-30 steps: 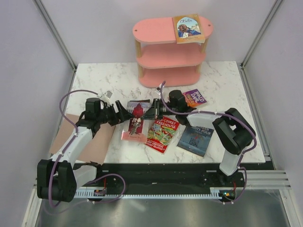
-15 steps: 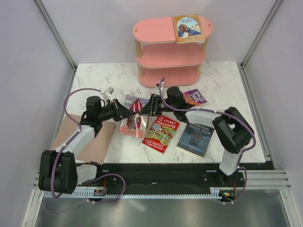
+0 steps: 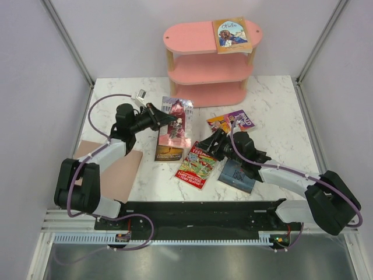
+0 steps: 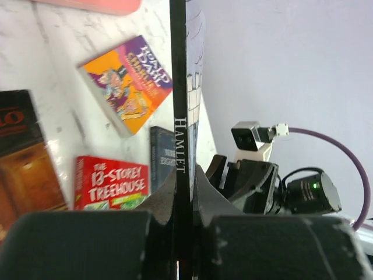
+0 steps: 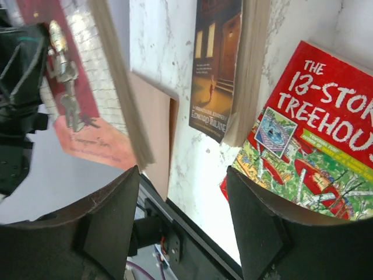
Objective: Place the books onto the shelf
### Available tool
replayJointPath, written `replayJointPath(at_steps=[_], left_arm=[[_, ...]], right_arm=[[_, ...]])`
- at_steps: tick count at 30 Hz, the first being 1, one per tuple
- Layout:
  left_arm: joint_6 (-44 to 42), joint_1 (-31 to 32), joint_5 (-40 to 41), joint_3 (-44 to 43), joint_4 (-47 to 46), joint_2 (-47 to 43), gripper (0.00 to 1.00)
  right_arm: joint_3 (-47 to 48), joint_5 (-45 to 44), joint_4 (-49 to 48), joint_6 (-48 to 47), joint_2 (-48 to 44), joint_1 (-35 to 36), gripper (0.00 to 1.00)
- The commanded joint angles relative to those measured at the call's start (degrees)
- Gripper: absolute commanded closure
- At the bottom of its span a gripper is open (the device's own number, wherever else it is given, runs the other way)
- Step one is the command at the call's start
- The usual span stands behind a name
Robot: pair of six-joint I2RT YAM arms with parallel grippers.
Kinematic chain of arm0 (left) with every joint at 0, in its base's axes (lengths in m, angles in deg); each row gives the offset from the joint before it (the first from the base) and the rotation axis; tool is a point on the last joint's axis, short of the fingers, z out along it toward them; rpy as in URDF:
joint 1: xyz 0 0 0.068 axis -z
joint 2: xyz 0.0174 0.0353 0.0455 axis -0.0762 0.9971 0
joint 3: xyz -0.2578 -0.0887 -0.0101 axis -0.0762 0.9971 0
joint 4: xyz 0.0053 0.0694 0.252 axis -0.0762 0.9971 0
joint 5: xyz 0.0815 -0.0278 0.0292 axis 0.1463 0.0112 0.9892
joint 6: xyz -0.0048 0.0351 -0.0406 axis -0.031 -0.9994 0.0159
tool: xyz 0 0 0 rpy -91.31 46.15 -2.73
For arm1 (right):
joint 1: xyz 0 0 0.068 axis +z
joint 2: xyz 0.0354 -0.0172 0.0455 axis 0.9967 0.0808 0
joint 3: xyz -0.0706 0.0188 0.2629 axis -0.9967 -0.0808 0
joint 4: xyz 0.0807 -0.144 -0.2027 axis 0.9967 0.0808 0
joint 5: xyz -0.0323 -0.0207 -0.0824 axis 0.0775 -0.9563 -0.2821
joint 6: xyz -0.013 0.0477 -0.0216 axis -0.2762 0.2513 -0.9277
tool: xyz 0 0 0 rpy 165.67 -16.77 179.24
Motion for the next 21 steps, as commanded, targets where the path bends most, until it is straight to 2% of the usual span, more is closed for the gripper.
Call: replayJointPath(at_steps=[1,2,6,11,21], left_arm=[[12.3,4.5,2.3,-3.4,-16.1,6.7,0.98],[13.4,5.2,2.6,-3.6,-20.9,7.6,0.98],[16.7,8.6,5.3,-4.9,-25.4,11.1,0.98],[18.6,10.4,6.2,-7.0,-29.1,13.4,0.98],[20.7,10.9,3.9,-11.0,-28.4,13.6,0.98]], right_arm=[[-0.8,-8.2,-5.2,6.2,-6.3,2.0,0.31],[-1.3,-8.9,-7.1,6.9,-6.9,2.3,0.30],[-5.3,-12.0,-11.3,10.2,-11.1,3.6,0.30],[-6.3,-15.3,-8.7,12.9,-13.5,4.7,0.28],[-7.2,-20.3,-5.6,11.1,-17.4,7.2,0.28]])
